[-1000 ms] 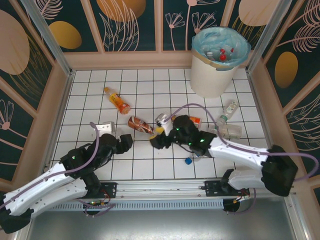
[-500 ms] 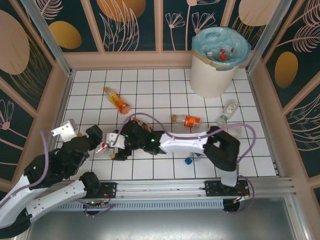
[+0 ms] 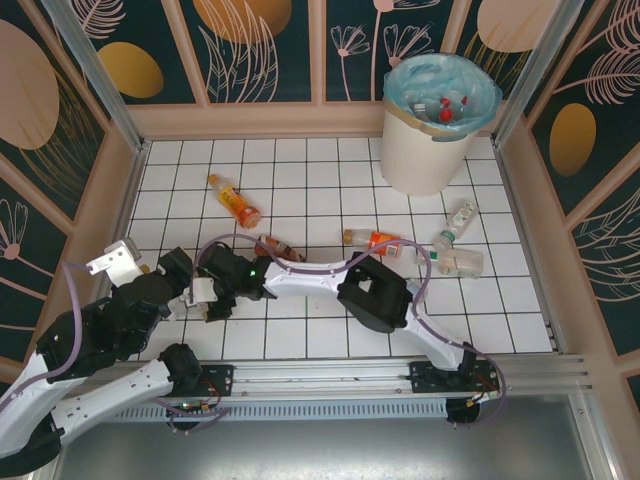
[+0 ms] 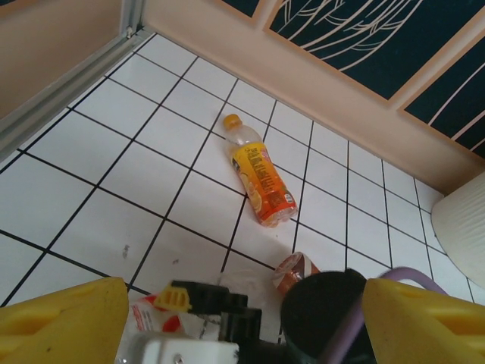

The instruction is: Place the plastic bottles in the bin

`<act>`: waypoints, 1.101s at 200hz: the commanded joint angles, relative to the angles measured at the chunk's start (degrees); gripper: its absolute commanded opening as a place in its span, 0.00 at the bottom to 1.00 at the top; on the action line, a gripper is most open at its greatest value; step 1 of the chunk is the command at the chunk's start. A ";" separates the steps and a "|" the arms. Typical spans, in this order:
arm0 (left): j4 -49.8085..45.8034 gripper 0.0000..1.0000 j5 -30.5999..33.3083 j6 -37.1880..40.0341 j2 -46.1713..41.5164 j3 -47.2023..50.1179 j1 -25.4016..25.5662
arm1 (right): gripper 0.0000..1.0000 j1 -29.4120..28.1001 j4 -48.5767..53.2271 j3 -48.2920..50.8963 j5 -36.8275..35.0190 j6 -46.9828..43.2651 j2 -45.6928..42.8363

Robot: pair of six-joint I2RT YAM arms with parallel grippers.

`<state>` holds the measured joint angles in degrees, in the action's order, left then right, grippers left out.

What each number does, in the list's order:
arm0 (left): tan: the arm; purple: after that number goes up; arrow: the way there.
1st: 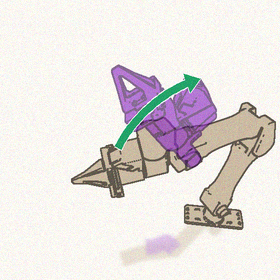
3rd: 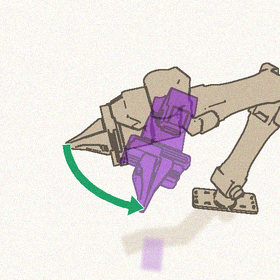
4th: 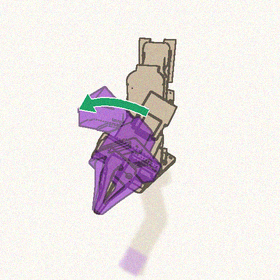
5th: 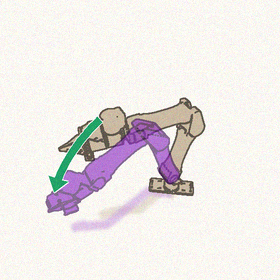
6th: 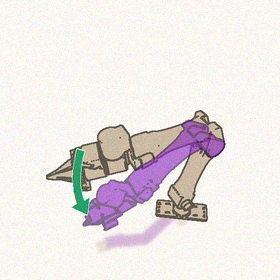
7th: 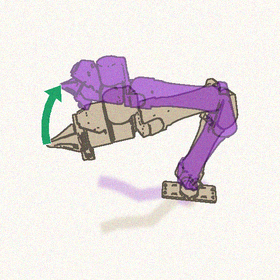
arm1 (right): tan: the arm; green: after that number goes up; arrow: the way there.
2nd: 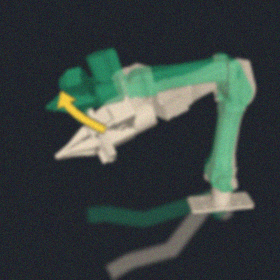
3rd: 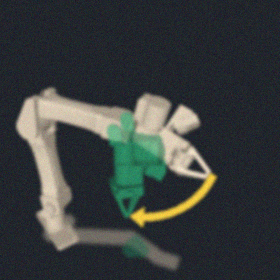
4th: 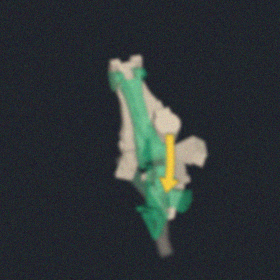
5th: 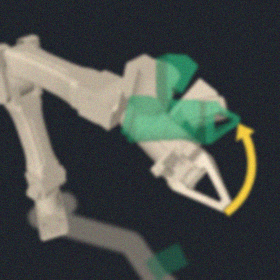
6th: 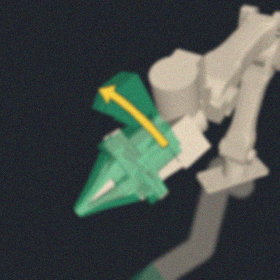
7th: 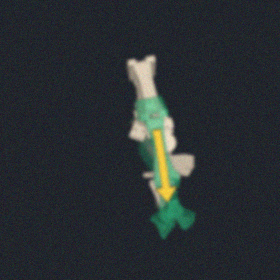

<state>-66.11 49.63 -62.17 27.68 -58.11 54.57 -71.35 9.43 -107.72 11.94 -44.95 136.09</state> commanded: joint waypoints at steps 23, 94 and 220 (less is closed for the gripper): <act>1.78 0.81 0.49 2.81 1.24 -0.61 0.32 | 0.81 -0.15 13.36 -6.12 -6.31 -2.52 5.08; 7.88 0.81 -0.49 7.14 4.46 0.27 0.32 | 0.68 1.30 14.45 6.84 -10.66 4.36 -5.59; 33.59 0.84 -15.48 30.14 7.65 -2.08 0.28 | 0.54 17.70 -24.43 60.59 12.23 47.49 -62.38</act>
<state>-45.23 43.13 -43.35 34.09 -57.91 54.57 -58.13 1.61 -55.86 15.92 -11.00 85.38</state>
